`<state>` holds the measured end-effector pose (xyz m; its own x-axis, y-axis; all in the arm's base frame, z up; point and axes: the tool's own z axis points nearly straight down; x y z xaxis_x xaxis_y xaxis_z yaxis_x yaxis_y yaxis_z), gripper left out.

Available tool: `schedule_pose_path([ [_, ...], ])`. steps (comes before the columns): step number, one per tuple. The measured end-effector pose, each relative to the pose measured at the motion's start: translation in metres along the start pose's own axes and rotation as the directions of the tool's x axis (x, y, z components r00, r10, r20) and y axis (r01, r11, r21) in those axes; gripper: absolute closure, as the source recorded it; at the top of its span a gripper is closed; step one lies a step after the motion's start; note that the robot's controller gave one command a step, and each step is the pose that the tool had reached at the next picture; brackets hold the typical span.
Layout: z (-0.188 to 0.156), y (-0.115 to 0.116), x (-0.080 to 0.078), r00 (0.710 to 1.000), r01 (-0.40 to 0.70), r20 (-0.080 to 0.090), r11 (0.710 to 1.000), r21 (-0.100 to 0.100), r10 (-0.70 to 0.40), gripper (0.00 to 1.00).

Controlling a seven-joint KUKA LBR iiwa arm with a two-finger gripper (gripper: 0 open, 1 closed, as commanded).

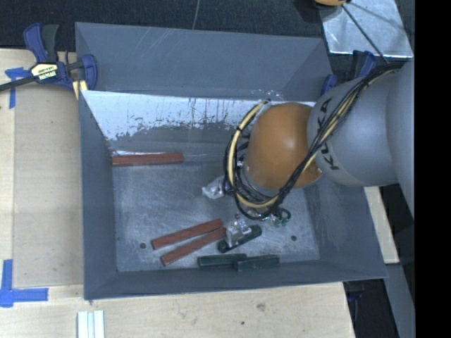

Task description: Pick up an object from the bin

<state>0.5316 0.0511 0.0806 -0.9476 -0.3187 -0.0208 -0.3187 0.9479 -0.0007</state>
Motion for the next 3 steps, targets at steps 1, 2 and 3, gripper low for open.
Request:
schedule_pose_path([
  [1, 0.000, 0.000, 0.000, 1.000, 0.001, 0.000, 1.000, 0.000, -0.001, 0.00],
  [2, -0.003, 0.035, 0.016, 0.918, 0.397, -0.013, 0.918, 0.013, -0.397, 1.00],
  [3, -0.003, 0.035, 0.016, 0.918, 0.397, -0.013, 0.918, 0.013, -0.397, 1.00],
])
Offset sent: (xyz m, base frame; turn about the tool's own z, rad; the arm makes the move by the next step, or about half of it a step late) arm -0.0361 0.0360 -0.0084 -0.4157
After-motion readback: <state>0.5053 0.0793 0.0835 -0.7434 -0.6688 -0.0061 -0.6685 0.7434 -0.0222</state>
